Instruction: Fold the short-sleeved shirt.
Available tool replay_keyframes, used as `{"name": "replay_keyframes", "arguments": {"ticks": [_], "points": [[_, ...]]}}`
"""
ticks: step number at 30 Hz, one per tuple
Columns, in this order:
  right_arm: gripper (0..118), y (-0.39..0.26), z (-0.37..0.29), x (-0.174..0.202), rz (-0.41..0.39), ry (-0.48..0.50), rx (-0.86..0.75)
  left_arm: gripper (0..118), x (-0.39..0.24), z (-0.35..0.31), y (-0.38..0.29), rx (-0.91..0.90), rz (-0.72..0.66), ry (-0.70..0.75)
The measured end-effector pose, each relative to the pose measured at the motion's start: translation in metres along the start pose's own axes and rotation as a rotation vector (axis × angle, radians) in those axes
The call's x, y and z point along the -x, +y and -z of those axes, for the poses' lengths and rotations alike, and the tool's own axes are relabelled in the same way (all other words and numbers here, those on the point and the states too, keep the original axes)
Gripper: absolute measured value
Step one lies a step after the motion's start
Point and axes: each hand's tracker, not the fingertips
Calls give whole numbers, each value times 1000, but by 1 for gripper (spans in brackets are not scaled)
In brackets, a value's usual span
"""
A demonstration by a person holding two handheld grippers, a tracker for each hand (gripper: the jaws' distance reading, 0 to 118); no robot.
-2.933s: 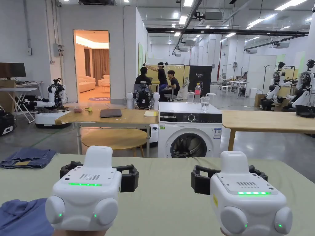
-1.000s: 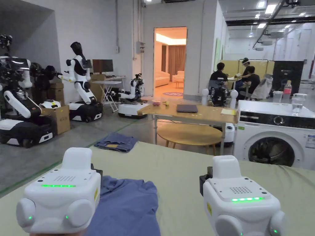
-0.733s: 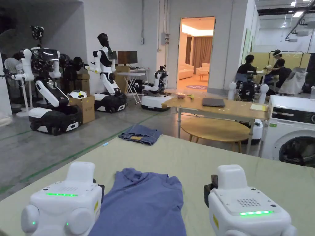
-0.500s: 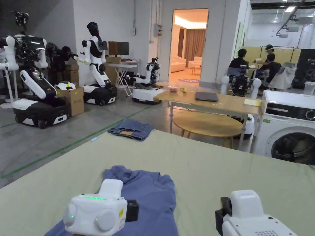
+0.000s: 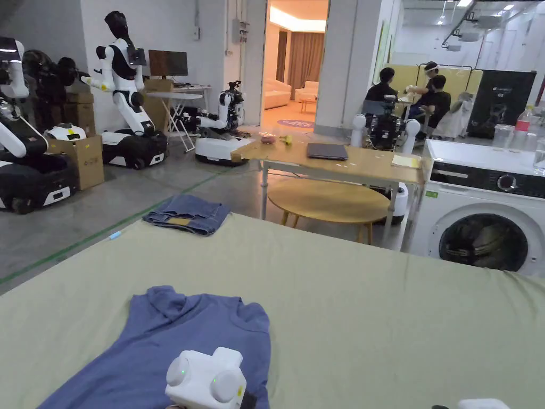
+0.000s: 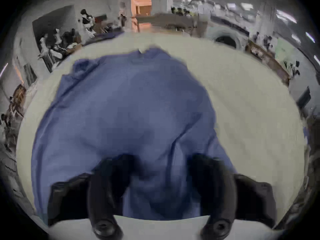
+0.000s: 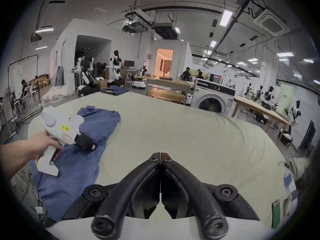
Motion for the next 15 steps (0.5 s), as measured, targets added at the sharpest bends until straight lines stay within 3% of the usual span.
{"name": "replay_keyframes", "arguments": {"ticks": [1,2,3,4,9,15], "points": [[0,-1,-2,-4,2,-8,3,58,-3,-8,1,-71,14,-7],[0,-1,-4,-7,6,-15,3,37,-5,-12,1,-46,-14,-27],[0,-2,-7,-13,14,-20,-2,1,-5,-20,1,-62,-15,-20],[0,-1,-10,-17,24,-27,-4,0,-7,-23,0,-85,-4,34],[0,2,-49,-53,48,-90,-42,0,-33,-59,7,-173,9,-50],[0,-4,-118,-114,121,-199,-85,0,-165,-143,44,-336,180,-255]]}}
